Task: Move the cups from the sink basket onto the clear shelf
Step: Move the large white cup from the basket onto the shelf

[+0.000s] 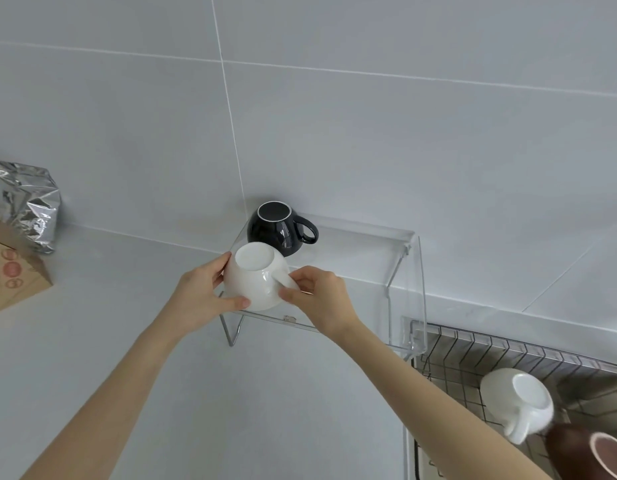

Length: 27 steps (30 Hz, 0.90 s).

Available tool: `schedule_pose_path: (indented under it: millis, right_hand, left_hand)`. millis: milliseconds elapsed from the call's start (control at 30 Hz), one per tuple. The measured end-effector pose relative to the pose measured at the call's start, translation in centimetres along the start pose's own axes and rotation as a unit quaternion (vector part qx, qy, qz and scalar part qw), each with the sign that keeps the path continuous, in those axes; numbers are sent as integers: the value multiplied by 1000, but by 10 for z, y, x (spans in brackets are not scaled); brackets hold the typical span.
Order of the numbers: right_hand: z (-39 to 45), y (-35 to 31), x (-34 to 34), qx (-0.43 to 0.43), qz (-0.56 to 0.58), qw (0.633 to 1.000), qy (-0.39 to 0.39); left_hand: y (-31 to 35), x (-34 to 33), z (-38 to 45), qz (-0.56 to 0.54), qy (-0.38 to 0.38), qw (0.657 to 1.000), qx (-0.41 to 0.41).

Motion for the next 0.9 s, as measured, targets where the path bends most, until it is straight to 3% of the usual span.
schedule_pose_path:
  millis: [100,233,467,667,900]
  right_hand:
    - [-9,-7,19,18,-44,998,-32]
    - [-36,-13,86,46,-49,998,12]
    - [-115,55,231,-38,-69,987,142]
    - [-191,147,304,-162,-143,958,186]
    - [-215,229,303,-262,-98,945,170]
  left_hand:
    - [26,-6,-8,59,36,997,-16]
    - [83,-31,-20,122,64,987,-81]
    - [159,-150,-57,112,-63,975,-179]
    - [153,-273,-76,59,-216,967,-121]
    - [116,-393,-88,56,-331,942,-9]
Point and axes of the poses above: each hand's wrist, its own z-axis towards the middle knuckle, its own x-axis out of the back of the hand, y = z × x, the point moved 4 cm from there along z, towards the middle knuckle, and after that the axes turned 2 degrees about -z, right-handed, at the moved point
